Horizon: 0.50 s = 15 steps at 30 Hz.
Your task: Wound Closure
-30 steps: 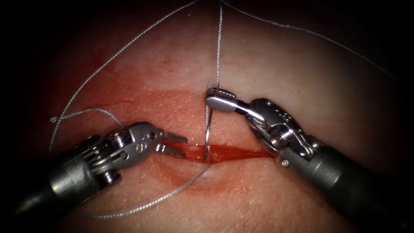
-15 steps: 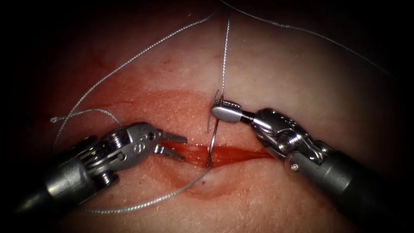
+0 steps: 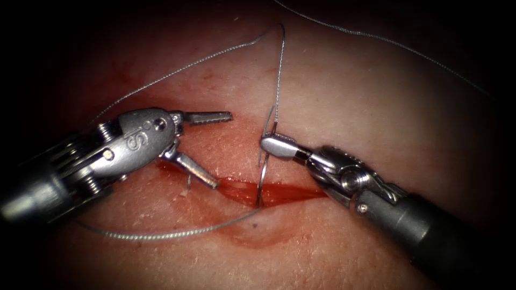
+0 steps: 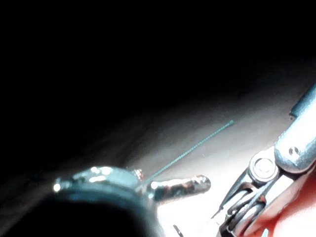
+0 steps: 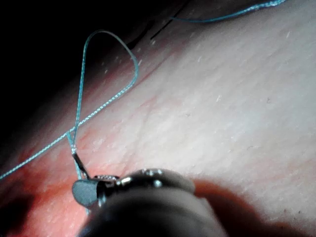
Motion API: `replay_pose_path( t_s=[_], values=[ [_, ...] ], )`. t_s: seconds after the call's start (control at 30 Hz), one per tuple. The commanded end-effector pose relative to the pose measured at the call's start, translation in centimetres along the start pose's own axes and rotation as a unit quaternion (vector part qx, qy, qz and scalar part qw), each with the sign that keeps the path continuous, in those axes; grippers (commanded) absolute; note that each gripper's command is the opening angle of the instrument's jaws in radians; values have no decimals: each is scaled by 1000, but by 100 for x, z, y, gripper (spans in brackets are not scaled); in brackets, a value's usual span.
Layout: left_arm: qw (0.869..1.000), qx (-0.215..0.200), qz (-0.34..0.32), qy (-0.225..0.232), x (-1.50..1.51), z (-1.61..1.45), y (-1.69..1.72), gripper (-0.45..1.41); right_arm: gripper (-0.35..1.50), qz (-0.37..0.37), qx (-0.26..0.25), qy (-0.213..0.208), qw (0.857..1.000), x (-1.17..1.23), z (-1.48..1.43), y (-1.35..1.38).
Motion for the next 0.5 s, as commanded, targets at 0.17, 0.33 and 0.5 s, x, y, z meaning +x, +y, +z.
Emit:
replay_pose_path(
  t_s=[0.17, 0.33, 0.5],
  values=[
    [997, 9, -8, -79, -71, -6, -11, 67, -35, 35, -5, -1, 999, -1, 4, -11],
    [986, 115, -36, -115, -94, 0, -71, 64, -35, 70, -14, 6, 997, -7, 2, -15],
    [972, 184, -101, -106, -92, 5, -103, 47, -35, 105, -18, 16, 994, -10, 5, -17]
  ],
)
